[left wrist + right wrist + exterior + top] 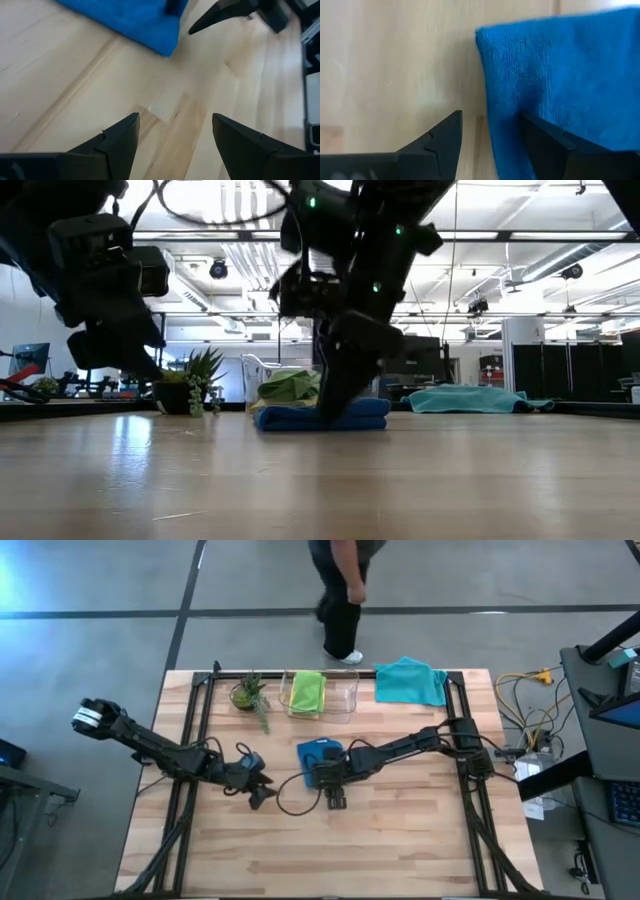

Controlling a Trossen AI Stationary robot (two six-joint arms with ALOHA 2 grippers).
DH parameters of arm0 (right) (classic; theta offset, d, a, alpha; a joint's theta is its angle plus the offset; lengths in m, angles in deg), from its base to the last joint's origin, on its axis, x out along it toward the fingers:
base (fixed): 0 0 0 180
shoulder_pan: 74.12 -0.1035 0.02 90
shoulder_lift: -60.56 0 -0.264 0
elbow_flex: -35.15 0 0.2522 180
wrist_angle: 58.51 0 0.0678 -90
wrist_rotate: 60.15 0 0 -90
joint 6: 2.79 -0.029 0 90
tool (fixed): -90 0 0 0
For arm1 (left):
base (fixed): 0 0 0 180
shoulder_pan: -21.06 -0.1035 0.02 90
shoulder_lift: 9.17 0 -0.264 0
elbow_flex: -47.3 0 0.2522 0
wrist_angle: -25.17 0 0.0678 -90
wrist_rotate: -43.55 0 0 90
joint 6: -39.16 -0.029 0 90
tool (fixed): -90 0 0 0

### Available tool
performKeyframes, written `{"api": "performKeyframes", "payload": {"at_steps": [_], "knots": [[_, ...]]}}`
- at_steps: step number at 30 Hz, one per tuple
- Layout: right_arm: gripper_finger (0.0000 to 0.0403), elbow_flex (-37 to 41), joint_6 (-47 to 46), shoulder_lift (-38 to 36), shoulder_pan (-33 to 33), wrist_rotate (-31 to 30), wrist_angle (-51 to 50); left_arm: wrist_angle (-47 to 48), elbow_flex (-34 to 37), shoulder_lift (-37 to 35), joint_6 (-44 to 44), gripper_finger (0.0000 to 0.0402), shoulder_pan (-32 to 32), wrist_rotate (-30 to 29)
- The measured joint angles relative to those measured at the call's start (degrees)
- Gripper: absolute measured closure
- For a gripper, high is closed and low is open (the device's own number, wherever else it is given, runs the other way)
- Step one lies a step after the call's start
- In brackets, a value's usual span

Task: Fold microfiber towels
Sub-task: Put the bottom blue towel into the bin

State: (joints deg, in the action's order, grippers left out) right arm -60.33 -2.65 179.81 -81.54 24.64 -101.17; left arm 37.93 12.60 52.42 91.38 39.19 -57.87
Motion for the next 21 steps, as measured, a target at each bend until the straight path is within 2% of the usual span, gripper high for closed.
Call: {"api": "performKeyframes", "payload": {"at_steps": [11, 15, 21], "knots": [[0.0223, -0.20, -1.69, 3.73, 0.22, 1.11, -2.15, -1.58, 0.45, 0.25, -0.11, 0.0167, 0.00, -0.62], [0.0270, -0.24, -3.03, 4.58, 0.15, 1.07, -2.50, -1.57, 0.64, 0.25, -0.09, 0.0167, 0.00, -0.62], [0.0375, -0.23, -3.06, 4.58, 0.32, 0.42, -2.20, -1.62, 0.64, 0.25, 0.00, 0.0167, 0.00, -0.59]]}}
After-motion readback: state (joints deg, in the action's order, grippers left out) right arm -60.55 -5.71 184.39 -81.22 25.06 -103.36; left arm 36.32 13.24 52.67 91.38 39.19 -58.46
